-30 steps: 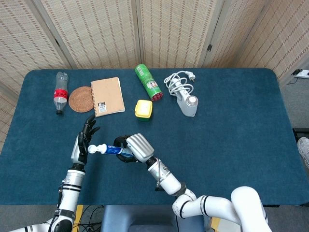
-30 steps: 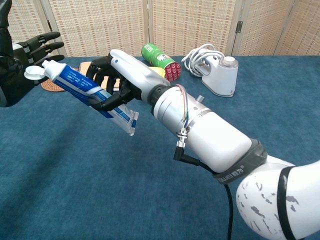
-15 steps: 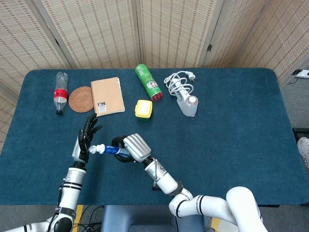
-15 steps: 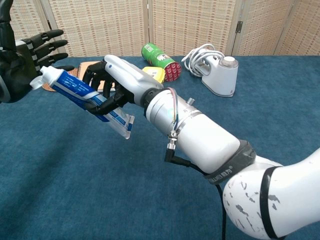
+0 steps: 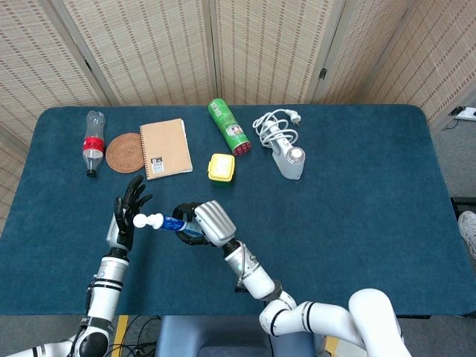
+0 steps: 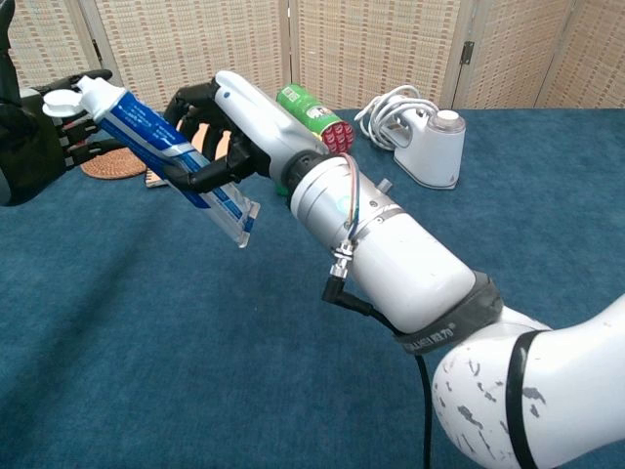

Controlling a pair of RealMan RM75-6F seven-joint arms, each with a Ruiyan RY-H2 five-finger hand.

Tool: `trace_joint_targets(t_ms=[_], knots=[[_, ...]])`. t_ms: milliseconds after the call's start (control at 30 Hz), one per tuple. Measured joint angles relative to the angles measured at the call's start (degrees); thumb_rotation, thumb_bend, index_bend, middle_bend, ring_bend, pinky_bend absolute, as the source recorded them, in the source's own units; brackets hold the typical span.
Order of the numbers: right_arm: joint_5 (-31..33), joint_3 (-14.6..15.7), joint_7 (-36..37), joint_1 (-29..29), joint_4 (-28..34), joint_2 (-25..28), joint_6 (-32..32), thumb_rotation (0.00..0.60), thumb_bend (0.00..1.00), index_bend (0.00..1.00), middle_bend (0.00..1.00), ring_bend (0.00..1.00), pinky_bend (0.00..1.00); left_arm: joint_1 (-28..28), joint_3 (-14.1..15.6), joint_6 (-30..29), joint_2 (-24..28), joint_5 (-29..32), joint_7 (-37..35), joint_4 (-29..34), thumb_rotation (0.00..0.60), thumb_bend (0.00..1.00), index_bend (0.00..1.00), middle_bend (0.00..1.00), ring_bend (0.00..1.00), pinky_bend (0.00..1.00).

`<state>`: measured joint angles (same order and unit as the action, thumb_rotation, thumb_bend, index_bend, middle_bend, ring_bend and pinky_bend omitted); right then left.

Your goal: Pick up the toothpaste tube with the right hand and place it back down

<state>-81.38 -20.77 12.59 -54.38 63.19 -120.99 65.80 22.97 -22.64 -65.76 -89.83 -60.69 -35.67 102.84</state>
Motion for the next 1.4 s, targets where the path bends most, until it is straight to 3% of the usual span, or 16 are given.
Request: trace_joint_targets(t_ms=[733,1133,1400], knots=[[2.2,0.5,-4.5,-1.3,-1.9,-2.0,-4.2,0.600,0.70,0.68,0.66,0.56,0.67,0.1,-1.2,1.5,0.5,-0.1,-1.3,1.0,0.000,0.00,0.00,0.00,0.00,0.15],[4.3,0.6,-9.3,-1.3,0.5,-0.8,-7.0,0.600,0.70,0.68,0.66,0.56,0.67,0.5,-1.4,1.9,1.2,-1.0,-0.8,1.0,0.000,0.00,0.00,0.00,0.00,0.15],[7.3,0.2,-14.0,-1.4,4.4,1.2,-10.1,0.600,0.70,0.68,0.67,0.56,0.67,1.5,0.3,1.0,0.9,-5.8,2.6,-2.7,0.000,0.00,0.00,0.00,0.00,0.15]])
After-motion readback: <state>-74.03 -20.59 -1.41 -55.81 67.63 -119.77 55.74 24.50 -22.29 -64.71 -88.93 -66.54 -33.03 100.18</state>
